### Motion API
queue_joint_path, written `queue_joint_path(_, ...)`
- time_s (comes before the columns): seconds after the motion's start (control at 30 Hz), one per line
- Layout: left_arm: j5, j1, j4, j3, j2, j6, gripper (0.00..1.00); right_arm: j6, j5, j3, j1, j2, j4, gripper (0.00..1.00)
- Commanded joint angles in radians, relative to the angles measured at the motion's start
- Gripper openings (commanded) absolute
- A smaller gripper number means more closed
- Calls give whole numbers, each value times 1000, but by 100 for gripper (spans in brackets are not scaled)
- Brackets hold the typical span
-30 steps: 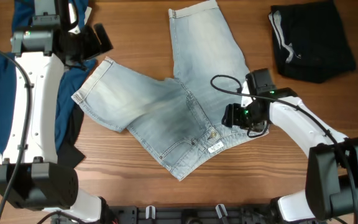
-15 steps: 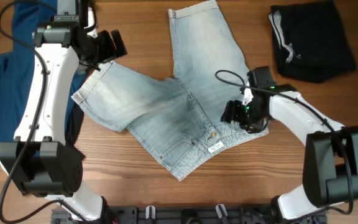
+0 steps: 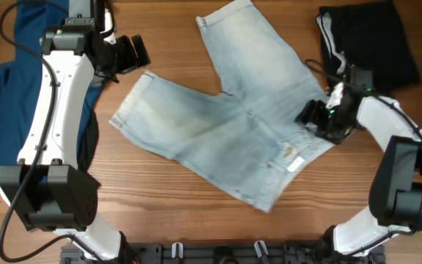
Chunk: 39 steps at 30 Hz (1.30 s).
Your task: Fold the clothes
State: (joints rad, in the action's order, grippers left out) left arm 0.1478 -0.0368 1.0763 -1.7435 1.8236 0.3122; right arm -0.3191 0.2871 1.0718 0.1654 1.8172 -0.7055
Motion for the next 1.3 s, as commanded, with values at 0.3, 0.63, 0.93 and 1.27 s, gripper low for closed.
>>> queue_joint_path(0.3, 8, -99, -187, 6, 138, -130, 100, 158, -111, 567, -53, 31, -275, 88)
queue_joint_path(0.63, -2, -233, -673, 6, 371, -145, 95, 106, -123, 610, -131, 31, -301, 93)
queue_joint_path(0.93, -261, -381, -980, 5, 529, -148, 90, 108, -142, 610, -125, 31, -309, 93)
queue_joint_path(1.27, -363, -415, -984, 5, 620, 38, 84, 110, -141, 610, -125, 31, -309, 94)
